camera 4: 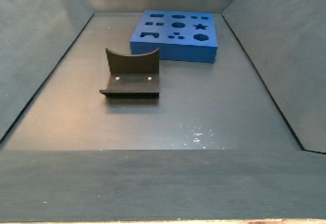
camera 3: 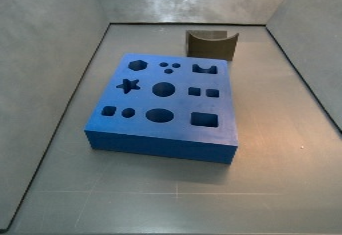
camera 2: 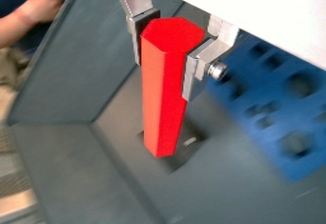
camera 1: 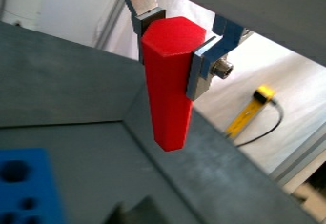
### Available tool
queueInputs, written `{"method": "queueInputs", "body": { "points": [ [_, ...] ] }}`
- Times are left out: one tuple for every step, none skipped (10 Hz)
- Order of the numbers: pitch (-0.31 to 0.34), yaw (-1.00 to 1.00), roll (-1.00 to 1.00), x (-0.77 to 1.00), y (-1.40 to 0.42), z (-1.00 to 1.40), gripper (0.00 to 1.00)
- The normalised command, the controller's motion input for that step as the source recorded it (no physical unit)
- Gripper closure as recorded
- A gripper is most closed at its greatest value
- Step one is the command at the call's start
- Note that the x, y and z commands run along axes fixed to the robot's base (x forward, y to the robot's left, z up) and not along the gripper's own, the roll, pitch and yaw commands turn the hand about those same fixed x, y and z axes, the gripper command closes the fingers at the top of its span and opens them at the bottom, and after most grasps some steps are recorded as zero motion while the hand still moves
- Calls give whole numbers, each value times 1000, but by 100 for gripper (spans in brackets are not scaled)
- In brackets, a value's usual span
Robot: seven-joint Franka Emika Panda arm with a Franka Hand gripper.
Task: Pick up the hexagon object. Move up. Place the hexagon object on the fixture. Regrasp the hexagon object. Move to above the board. Insert the hexagon object.
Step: Move to above the board.
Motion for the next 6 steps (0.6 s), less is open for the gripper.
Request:
{"method": "queueInputs", "body": {
  "points": [
    [44, -212, -1000, -573, -1000, 102, 100],
    [56, -210, -1000, -590, -1000, 110, 100],
    [68, -204, -1000, -439, -694, 69, 100],
    [77, -196, -1000, -281, -397, 41, 100],
    [85, -180, -1000, -134, -127, 10, 100],
    [88, -176, -1000, -103, -79, 9, 100]
  ]
}}
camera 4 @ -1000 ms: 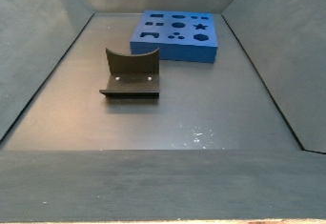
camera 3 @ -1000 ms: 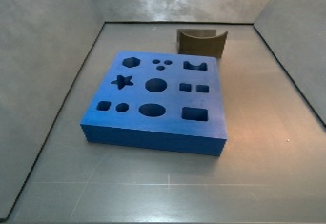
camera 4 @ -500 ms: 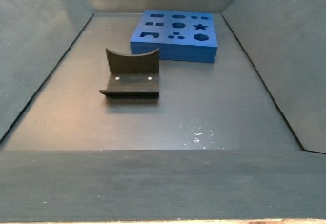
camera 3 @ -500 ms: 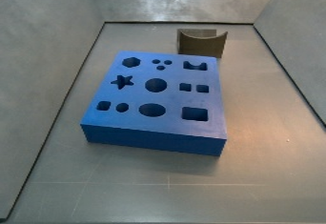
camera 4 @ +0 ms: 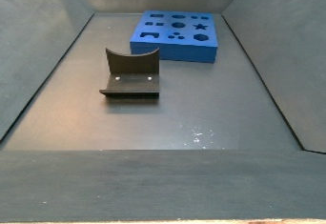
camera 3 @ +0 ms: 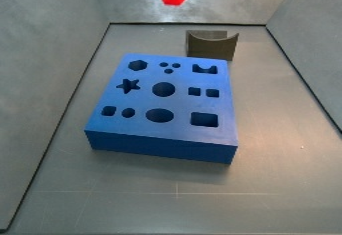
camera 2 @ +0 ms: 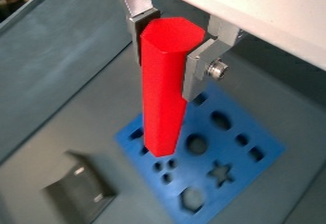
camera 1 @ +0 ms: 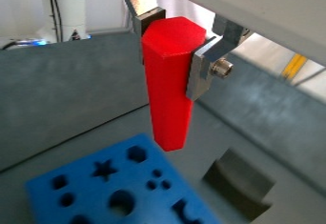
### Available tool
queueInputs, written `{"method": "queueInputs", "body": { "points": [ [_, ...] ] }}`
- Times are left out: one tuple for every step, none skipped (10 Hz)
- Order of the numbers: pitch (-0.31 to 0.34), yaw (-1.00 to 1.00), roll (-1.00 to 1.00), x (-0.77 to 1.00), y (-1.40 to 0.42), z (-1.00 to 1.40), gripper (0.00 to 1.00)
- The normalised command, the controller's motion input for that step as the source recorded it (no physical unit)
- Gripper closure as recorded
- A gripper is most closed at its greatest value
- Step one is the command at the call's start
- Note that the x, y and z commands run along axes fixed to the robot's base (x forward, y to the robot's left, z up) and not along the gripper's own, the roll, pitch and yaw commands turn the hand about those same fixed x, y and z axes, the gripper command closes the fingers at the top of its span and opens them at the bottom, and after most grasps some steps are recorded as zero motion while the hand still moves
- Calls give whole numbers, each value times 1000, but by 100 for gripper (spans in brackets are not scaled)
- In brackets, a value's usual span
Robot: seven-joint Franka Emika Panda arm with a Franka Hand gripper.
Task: Pick up the hexagon object. Move up. Place the hexagon object on the fixture. Regrasp the hexagon object. Move to above the board. Insert the hexagon object.
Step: Move to above the board, then insert the hexagon object.
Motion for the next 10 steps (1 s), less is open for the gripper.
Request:
{"method": "queueInputs", "body": {
  "points": [
    [81, -156, -1000, -79, -31, 8, 100],
    [67, -128, -902, -65, -6, 0, 100],
    [29, -64, -592, -46, 17, 3, 100],
    [6, -35, -395, -42, 7, -3, 100],
    [-5, -24, -258, -31, 7, 0, 100],
    [0, 0, 0, 6, -63, -31, 100],
    [-46, -477, 73, -380, 306, -251, 100],
    [-113, -129, -19, -289, 746, -131, 100],
    [-121, -51, -129, -211, 771, -203, 100],
    [-124, 0, -230, -211, 886, -340, 100]
  ]
}}
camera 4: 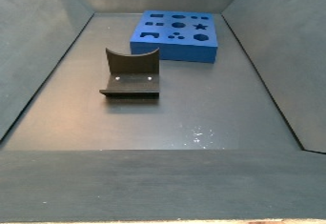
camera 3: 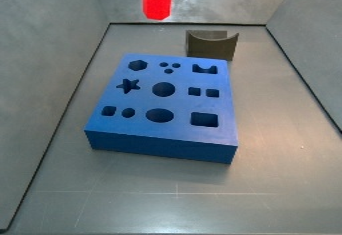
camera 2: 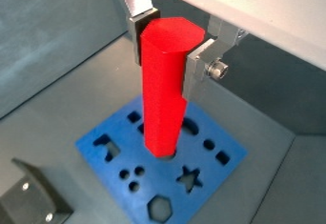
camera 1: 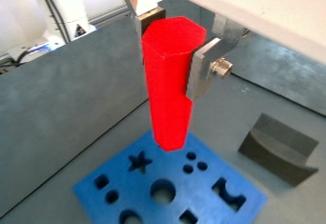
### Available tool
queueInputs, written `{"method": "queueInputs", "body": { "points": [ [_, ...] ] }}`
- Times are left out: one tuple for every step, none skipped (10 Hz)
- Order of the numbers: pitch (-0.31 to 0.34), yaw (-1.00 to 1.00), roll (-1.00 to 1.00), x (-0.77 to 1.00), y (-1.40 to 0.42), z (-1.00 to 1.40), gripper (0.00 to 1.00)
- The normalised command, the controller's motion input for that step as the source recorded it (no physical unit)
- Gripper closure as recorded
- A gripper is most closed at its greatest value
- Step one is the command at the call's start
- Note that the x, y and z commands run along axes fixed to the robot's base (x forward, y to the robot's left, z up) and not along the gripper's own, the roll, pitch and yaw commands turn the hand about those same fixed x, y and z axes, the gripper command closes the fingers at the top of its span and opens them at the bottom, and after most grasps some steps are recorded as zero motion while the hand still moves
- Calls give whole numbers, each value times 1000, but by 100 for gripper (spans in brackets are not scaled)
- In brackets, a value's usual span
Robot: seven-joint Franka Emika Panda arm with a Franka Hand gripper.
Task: Pick up the hexagon object. Move up. Place the hexagon object on the fixture. Regrasp the hexagon object. Move to above the board. Insert the hexagon object.
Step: Insert the hexagon object.
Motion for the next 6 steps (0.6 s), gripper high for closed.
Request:
{"method": "queueInputs", "body": {
  "points": [
    [-127, 0, -281, -117, 900, -389, 100],
    [-110, 0, -286, -129, 889, -443, 100],
    [0, 0, -259, 83, 626, -257, 100],
    [0, -114, -46, 80, 29, -20, 100],
    [16, -60, 0, 86, 0, 0, 100],
    [11, -9, 1, 97, -34, 0, 100]
  ]
}}
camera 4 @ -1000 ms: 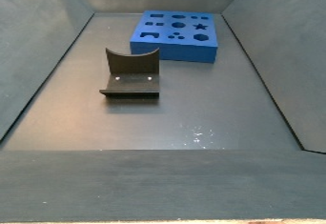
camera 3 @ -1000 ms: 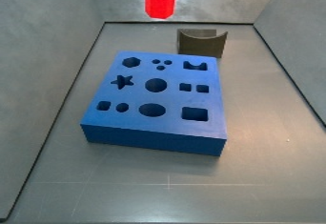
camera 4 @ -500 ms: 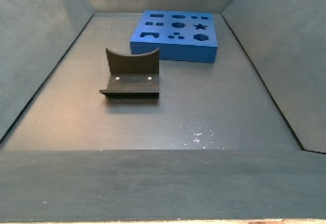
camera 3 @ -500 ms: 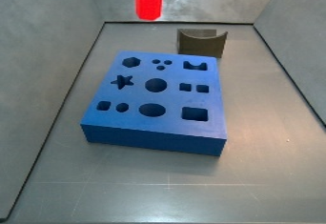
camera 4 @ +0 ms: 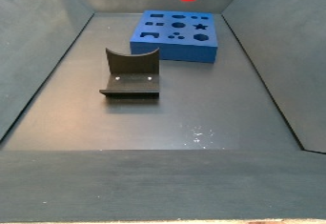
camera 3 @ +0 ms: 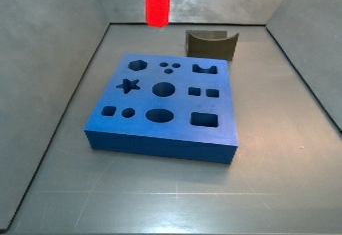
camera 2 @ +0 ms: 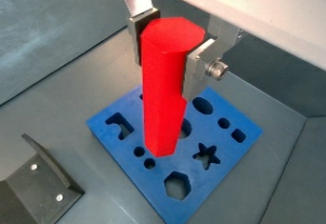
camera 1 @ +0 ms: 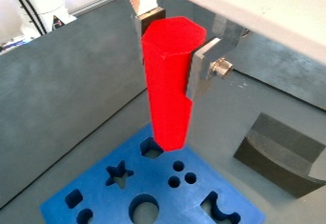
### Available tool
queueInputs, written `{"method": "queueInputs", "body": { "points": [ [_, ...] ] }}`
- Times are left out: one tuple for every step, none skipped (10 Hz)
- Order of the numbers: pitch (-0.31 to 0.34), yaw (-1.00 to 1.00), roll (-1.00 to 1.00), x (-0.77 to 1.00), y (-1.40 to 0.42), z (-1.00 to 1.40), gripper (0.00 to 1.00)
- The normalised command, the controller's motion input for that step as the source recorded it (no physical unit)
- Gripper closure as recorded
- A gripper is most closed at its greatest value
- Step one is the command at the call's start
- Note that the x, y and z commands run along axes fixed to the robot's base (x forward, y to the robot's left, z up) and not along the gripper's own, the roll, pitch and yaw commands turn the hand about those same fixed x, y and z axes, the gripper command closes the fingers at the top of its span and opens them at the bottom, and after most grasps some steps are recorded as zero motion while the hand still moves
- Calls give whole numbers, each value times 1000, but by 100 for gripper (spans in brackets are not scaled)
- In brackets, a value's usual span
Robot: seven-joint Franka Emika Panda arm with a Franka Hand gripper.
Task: Pick up the hexagon object. Move up. Place the hexagon object on the fixture. Regrasp the hexagon object. Move to above the board. Insert the hexagon object.
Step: Insert the hexagon object.
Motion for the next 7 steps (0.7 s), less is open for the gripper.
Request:
{"method": "queueInputs", "body": {
  "points": [
    [-80, -11, -3, 40, 0, -180, 100],
    [-187, -66, -107, -140, 0, -569, 100],
    [-101, -951, -86, -160, 0, -794, 100],
    [-46, -1000, -14, -37, 0, -746, 100],
    [-40, -989, -71, -80, 0, -769, 100],
    [-24, -254, 0, -111, 0, 0, 100],
    [-56, 0, 0, 0, -17, -157, 100]
  ]
}}
